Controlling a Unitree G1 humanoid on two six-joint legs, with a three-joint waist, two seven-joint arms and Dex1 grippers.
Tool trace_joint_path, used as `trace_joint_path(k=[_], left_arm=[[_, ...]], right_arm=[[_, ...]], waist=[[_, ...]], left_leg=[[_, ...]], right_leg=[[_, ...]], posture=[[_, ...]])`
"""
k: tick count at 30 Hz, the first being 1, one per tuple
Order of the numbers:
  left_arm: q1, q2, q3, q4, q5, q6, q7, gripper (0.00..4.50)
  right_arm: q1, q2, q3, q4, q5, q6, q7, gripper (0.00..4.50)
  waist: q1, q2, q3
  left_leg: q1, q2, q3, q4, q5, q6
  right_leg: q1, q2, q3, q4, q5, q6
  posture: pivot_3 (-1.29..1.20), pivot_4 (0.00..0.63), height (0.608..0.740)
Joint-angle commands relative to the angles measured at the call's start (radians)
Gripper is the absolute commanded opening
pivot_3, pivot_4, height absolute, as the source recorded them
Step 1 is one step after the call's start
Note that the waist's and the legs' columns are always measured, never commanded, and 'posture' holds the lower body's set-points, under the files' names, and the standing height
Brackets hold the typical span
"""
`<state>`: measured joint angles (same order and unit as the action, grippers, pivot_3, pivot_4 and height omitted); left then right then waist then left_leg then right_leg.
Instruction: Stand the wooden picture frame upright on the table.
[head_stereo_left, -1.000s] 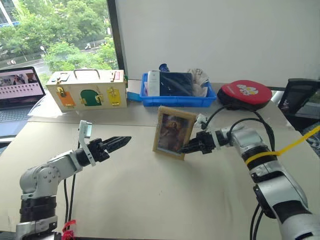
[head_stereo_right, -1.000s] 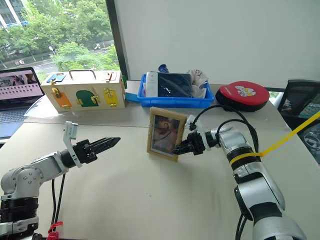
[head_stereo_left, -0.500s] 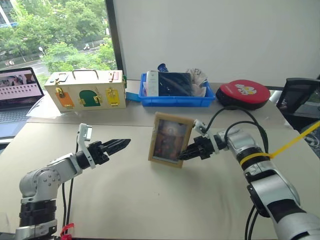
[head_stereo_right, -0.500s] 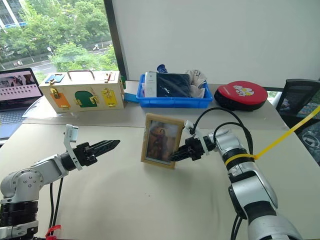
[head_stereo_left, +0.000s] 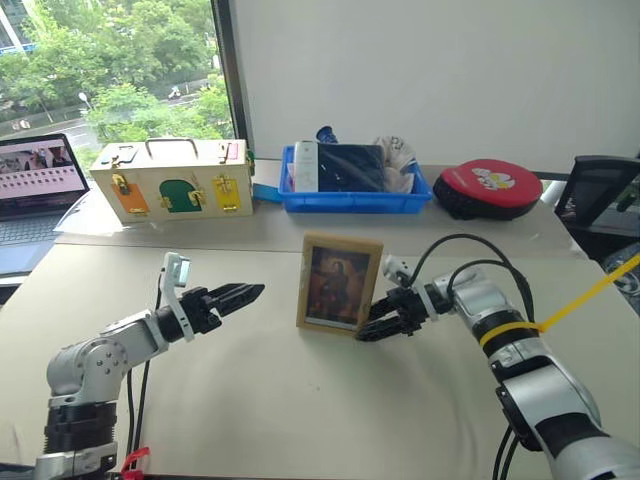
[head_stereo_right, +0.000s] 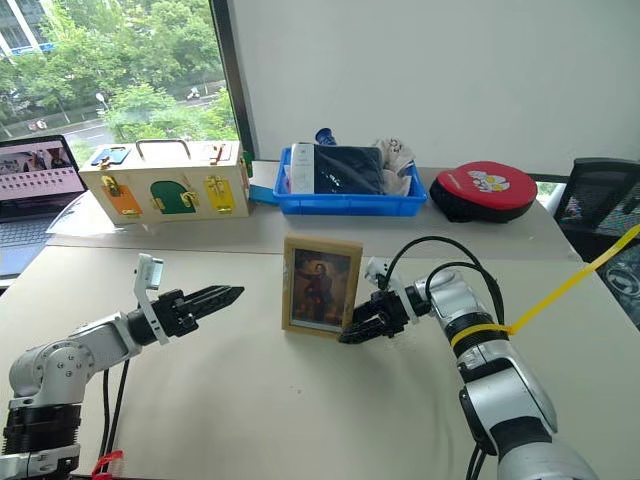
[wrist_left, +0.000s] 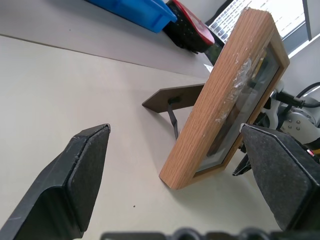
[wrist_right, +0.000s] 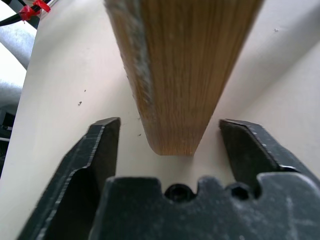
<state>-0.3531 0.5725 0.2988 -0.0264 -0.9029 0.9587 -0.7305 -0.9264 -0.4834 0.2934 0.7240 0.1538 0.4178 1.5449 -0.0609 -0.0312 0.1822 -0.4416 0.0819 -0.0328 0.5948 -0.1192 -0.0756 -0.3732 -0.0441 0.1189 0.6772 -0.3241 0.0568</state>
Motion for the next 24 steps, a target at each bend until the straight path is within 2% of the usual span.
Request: trace_joint_path(k=[1, 7, 12, 16, 20, 24], left_arm=[[-0.019, 0.018, -0.006, -0.013, 0.013, -0.037, -0.043, 4.50], [0.031, 0.051, -0.020, -0.047, 0.076, -0.140, -0.114, 4.50], [0.113, 0.069, -0.063, -0.081, 0.257, -0.339, -0.087, 4.50], [0.146, 0.043, -0.103, -0.108, 0.443, -0.500, 0.045, 4.50], [0.173, 0.026, -0.091, -0.211, 0.442, -0.476, 0.097, 4.50], [0.222, 0.022, -0.112, -0.245, 0.478, -0.497, 0.112, 4.50]], right_arm=[[0.006, -0.042, -0.071, -0.053, 0.032, 0.021, -0.018, 4.44], [0.104, -0.181, -0.210, -0.044, 0.078, 0.022, -0.060, 4.44], [0.265, -0.235, -0.384, -0.178, 0.156, -0.095, -0.142, 4.44], [0.492, -0.202, -0.543, -0.504, 0.215, -0.123, -0.331, 4.44], [0.730, -0.119, -0.666, -0.751, 0.283, -0.059, -0.524, 4.44], [0.850, -0.080, -0.667, -0.879, 0.295, -0.040, -0.615, 4.44]], waist=[[0.001, 0.000, 0.000], [0.021, 0.000, 0.000], [0.018, 0.000, 0.000], [0.018, 0.000, 0.000], [0.023, -0.001, 0.000], [0.019, 0.000, 0.000]], left_leg=[[0.000, 0.000, 0.000, 0.000, 0.000, 0.000], [0.000, 0.000, 0.000, 0.000, 0.000, 0.000], [0.000, 0.000, 0.001, -0.003, 0.000, 0.000], [0.000, 0.000, 0.000, -0.004, -0.001, 0.000], [0.000, 0.000, 0.001, -0.003, -0.001, 0.001], [0.000, 0.000, 0.001, -0.002, -0.001, 0.001]], right_leg=[[0.000, 0.000, 0.000, 0.000, 0.000, 0.000], [0.001, 0.000, 0.000, -0.002, 0.000, 0.000], [0.001, 0.000, 0.000, -0.005, 0.000, 0.000], [0.001, 0.000, 0.001, -0.006, 0.000, 0.000], [0.001, 0.000, 0.001, -0.006, 0.000, 0.000], [0.003, -0.001, 0.002, -0.006, 0.000, 0.000]], posture=[[0.00, 0.150, 0.726], [0.00, 0.150, 0.726], [0.00, 0.150, 0.726], [0.00, 0.150, 0.726], [0.00, 0.150, 0.726], [0.00, 0.150, 0.726]])
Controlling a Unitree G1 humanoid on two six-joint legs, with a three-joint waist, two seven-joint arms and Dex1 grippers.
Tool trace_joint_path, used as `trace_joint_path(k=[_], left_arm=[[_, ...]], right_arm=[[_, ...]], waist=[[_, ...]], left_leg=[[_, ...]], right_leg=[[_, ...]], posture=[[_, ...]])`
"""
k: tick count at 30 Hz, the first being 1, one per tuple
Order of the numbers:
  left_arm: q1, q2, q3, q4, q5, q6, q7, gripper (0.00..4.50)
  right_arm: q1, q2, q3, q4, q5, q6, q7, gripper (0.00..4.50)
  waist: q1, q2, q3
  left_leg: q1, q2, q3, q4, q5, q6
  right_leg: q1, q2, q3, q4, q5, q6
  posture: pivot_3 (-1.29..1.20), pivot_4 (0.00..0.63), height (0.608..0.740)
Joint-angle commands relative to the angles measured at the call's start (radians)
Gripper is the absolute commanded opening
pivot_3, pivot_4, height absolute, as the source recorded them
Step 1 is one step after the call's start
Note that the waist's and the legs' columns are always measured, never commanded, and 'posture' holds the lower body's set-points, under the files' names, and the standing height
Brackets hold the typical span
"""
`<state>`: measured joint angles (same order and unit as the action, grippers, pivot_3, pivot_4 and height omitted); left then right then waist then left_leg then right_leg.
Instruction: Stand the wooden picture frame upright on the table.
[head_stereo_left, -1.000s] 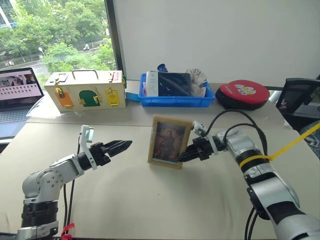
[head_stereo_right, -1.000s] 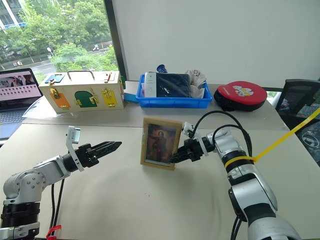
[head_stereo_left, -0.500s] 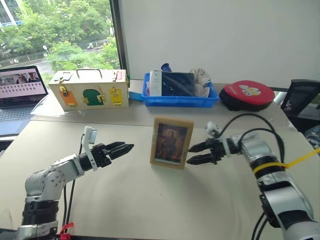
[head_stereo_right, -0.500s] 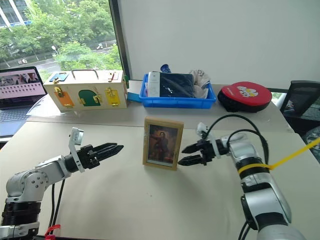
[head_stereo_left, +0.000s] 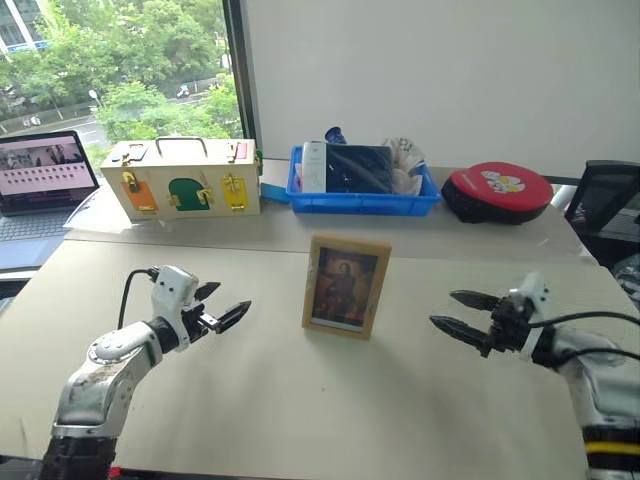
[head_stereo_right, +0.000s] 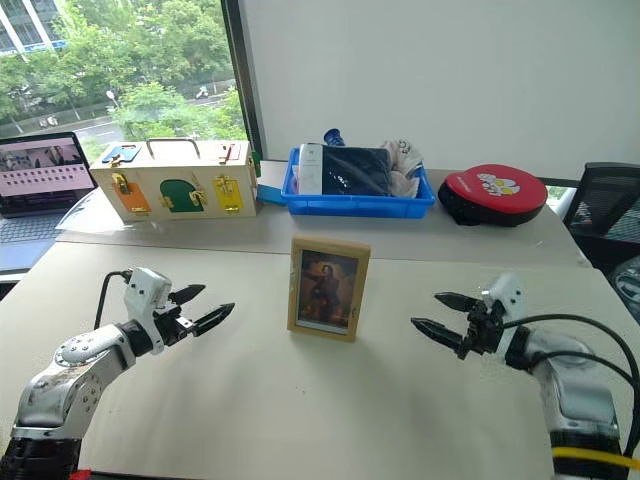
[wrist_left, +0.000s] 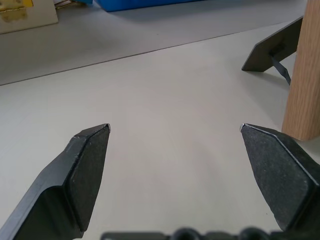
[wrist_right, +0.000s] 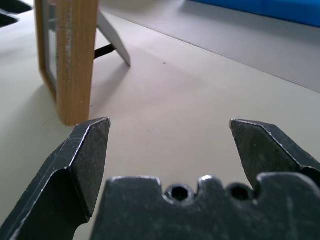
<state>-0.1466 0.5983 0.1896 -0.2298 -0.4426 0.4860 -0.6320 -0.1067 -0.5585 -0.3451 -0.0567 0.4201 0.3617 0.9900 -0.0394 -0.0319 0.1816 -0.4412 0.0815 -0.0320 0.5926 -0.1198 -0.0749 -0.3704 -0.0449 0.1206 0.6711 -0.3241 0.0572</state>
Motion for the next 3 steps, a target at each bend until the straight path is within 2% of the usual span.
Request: trace_joint_path(k=[1, 3], left_arm=[[0.015, -0.009, -0.006, -0.038, 0.018, -0.013, 0.019, 4.50], [0.013, -0.004, -0.018, -0.037, 0.024, -0.008, 0.012, 4.50]], right_arm=[[0.037, -0.001, -0.025, -0.108, 0.033, 0.023, -0.074, 4.44], [0.044, 0.002, -0.022, -0.119, 0.045, 0.034, -0.095, 4.44]], waist=[[-0.005, 0.001, 0.000], [-0.007, 0.001, 0.000]], left_leg=[[0.000, 0.000, 0.000, 0.000, 0.000, 0.000], [0.001, 0.000, 0.000, 0.000, 0.000, 0.000]], right_leg=[[0.000, 0.000, 0.000, 0.000, 0.000, 0.000], [-0.001, 0.000, 0.001, 0.000, 0.000, 0.000]], posture=[[0.00, 0.150, 0.726], [0.00, 0.150, 0.726]])
